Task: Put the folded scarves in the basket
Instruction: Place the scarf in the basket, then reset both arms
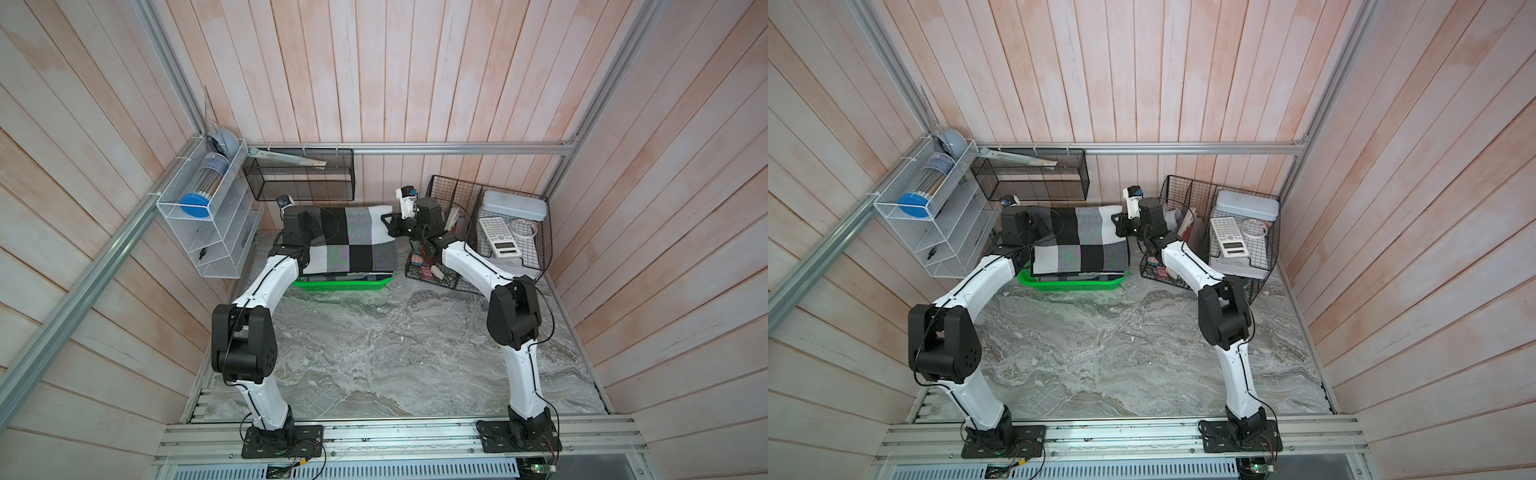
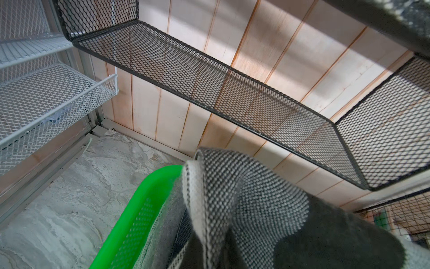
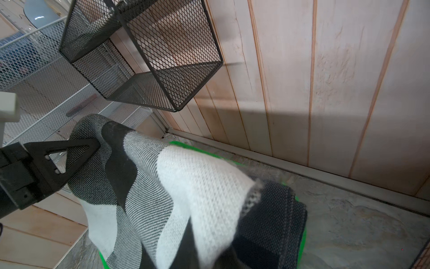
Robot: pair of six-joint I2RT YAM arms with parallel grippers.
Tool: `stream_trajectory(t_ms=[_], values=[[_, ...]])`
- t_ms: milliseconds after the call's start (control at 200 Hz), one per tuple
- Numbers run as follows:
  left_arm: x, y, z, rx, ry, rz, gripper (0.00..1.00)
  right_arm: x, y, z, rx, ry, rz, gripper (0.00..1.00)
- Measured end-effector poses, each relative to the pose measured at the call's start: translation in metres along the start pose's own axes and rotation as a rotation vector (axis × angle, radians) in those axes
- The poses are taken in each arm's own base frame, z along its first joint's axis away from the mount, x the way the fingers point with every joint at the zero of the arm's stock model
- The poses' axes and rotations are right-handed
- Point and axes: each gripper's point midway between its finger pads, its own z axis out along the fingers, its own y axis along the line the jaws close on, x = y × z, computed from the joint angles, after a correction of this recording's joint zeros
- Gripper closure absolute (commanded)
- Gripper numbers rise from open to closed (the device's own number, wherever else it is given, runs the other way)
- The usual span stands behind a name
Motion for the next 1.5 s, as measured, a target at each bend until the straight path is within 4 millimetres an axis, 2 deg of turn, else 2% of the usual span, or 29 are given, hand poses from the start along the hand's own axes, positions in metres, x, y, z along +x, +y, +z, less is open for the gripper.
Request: stream_trajectory(t_ms=[195, 230, 255, 285, 330, 375, 415, 490, 535, 635, 765, 845, 960, 1090, 1225, 1360, 1500], values=[[0.008, 0.004, 0.009, -0.012, 0.020, 0.003, 1.00, 0.005, -0.007, 0.010, 0.006, 0.016, 0.007, 1.00], [0.008, 0.004, 0.009, -0.012, 0.022, 0.002, 1.00, 0.007, -0.008, 0.012, 0.006, 0.020, 0.008, 0.97], [0.008, 0.004, 0.009, -0.010, 0.025, 0.001, 0.92, 0.007, -0.009, 0.013, 0.007, 0.021, 0.008, 0.95], [0.008, 0.004, 0.009, -0.007, 0.028, 0.001, 0.76, 0.007, -0.010, 0.014, 0.008, 0.022, 0.010, 0.90], [0.008, 0.003, 0.009, 0.001, 0.030, -0.003, 0.49, 0.009, -0.011, 0.015, 0.010, 0.027, 0.013, 0.73], [0.004, 0.003, 0.009, 0.002, 0.024, -0.009, 0.28, 0.008, -0.012, 0.015, 0.012, 0.029, 0.013, 0.53], [0.000, 0.004, 0.009, 0.003, 0.017, -0.014, 0.17, 0.007, -0.012, 0.015, 0.015, 0.031, 0.020, 0.39], [-0.007, 0.006, 0.008, 0.002, 0.004, -0.026, 0.03, 0.001, -0.014, 0.013, 0.019, 0.024, 0.021, 0.30], [-0.009, 0.007, 0.007, 0.001, 0.001, -0.041, 0.00, -0.003, -0.015, 0.012, 0.019, 0.017, 0.015, 0.28], [-0.013, 0.007, 0.001, 0.010, 0.000, -0.058, 0.00, -0.006, -0.017, 0.009, 0.024, 0.015, 0.020, 0.27], [-0.020, 0.001, -0.030, 0.063, -0.007, -0.099, 0.00, 0.002, -0.014, -0.008, 0.036, 0.041, 0.034, 0.27], [-0.031, -0.005, -0.055, 0.108, -0.025, -0.132, 0.00, 0.009, -0.007, -0.030, 0.045, 0.059, 0.045, 0.26], [-0.040, -0.011, -0.096, 0.166, -0.057, -0.176, 0.00, 0.008, 0.010, -0.080, 0.058, 0.034, 0.055, 0.26], [-0.028, -0.021, -0.143, 0.239, -0.057, -0.191, 0.00, 0.004, 0.030, -0.149, 0.079, -0.037, 0.056, 0.26], [-0.014, -0.029, -0.181, 0.295, -0.050, -0.182, 0.00, 0.000, 0.042, -0.220, 0.126, -0.129, 0.034, 0.23], [-0.001, -0.019, -0.215, 0.319, -0.065, -0.182, 0.00, 0.001, 0.045, -0.286, 0.194, -0.240, -0.005, 0.18], [0.014, 0.005, -0.237, 0.279, -0.088, -0.168, 0.00, 0.016, 0.031, -0.345, 0.319, -0.359, -0.045, 0.13]])
